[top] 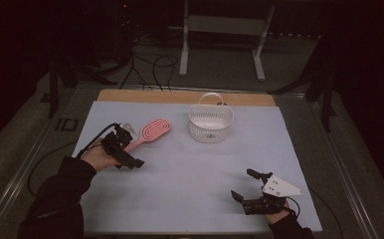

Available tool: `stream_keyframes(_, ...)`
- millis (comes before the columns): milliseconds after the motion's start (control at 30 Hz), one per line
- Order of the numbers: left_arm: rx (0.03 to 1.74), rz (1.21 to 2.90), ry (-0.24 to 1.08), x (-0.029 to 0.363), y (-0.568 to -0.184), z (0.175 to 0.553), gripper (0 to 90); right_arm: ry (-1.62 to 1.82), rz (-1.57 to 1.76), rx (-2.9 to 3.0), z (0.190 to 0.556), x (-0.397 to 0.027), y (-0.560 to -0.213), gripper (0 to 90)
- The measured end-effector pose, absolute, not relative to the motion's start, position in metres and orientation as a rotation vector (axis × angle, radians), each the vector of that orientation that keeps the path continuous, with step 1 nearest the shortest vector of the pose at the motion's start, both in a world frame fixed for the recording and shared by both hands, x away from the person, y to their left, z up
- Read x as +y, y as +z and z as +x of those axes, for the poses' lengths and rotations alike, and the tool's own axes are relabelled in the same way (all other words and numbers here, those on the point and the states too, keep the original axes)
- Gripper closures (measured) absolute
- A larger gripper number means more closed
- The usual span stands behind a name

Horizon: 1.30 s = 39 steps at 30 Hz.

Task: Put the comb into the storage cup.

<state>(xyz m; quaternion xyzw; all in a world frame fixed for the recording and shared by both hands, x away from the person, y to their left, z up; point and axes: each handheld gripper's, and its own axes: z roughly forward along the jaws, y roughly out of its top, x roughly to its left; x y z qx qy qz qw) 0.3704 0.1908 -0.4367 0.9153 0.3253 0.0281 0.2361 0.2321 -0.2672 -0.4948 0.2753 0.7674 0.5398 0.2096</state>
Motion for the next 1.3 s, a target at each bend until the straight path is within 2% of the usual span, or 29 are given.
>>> stream_keyframes(300,0.825,2.518,0.163,0.186,-0.430,0.376,0.0,1.500,0.764,2.138,0.232,-0.267,-0.495,9.2)
stream_keyframes(1300,0.881,2.617,0.149,0.182,-0.452,0.422,0.1,1.507,0.767,2.141,0.232,-0.268,-0.496,9.2)
